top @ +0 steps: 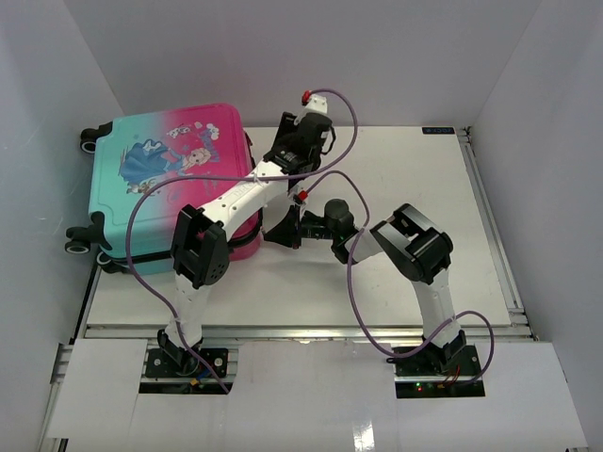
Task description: Pack the luggage
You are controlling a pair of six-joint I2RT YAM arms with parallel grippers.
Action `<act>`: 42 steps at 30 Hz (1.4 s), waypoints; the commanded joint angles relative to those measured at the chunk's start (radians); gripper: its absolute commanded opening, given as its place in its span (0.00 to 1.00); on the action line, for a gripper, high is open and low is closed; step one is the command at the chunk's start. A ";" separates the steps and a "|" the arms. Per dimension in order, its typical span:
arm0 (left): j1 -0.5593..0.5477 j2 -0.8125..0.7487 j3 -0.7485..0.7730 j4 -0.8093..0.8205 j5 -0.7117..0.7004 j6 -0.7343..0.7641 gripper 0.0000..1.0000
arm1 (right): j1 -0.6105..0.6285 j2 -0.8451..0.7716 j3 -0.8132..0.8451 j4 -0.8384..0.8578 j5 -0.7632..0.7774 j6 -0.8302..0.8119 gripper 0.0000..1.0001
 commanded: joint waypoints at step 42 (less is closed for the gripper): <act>0.228 -0.677 -0.833 -0.284 0.072 -0.584 0.57 | -0.122 0.207 0.408 -0.147 0.069 0.151 0.08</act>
